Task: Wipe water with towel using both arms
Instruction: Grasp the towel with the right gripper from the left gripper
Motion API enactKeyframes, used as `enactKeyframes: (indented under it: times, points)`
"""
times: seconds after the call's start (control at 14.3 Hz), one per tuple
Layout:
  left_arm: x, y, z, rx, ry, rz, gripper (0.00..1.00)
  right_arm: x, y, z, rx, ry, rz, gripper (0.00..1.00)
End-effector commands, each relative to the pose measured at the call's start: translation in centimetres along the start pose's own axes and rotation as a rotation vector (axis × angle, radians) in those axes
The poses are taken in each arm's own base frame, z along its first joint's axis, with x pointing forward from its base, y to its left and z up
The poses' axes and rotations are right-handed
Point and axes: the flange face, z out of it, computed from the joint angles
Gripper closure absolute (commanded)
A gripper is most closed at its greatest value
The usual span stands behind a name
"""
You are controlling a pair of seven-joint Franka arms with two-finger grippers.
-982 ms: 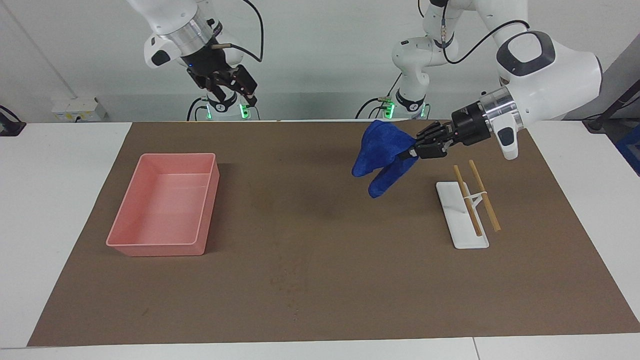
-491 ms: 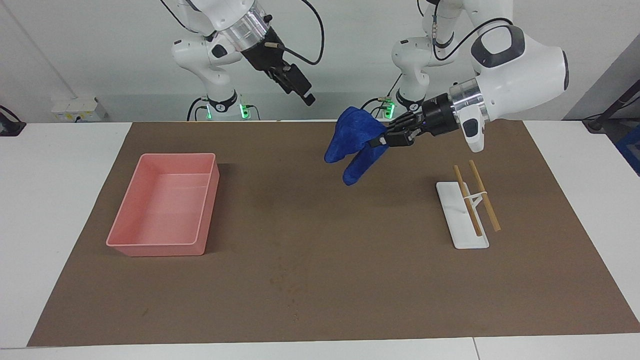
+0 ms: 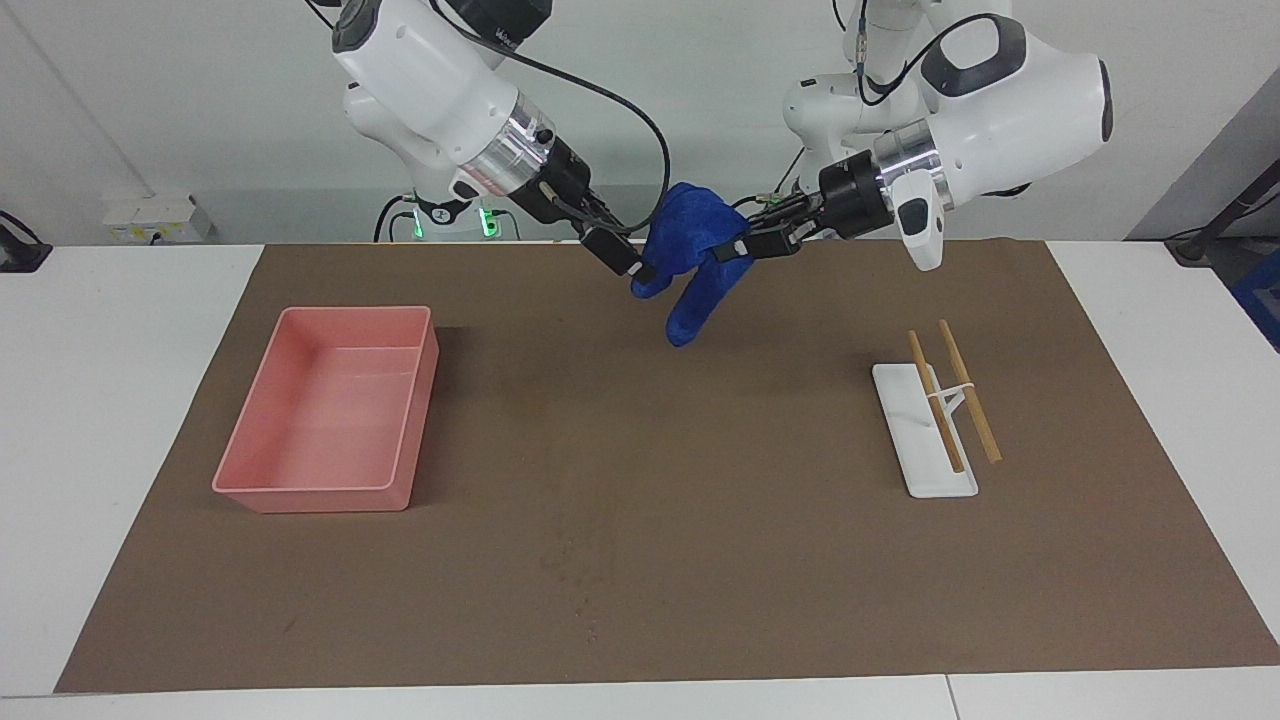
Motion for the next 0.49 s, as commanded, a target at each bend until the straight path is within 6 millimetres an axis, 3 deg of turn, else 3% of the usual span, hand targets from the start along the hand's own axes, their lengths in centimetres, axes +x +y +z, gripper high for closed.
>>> enactKeyframes:
  times: [0.0,0.14,0.42]
  points:
    - [-1.0,-0.4,1.6,-0.055,0.016,-0.019,1.0,0.5,-1.2,2.4,0.028,-0.069,0.104,0.0]
    - [-1.1,-0.6,3.2,-0.088,0.043,-0.022,1.0,0.1,-1.3,4.8,0.004,-0.098,0.138,0.01]
    - [-1.6,-0.6,3.5,-0.084,0.04,-0.018,1.0,-1.5,-0.9,8.1,0.008,-0.098,0.154,0.01]
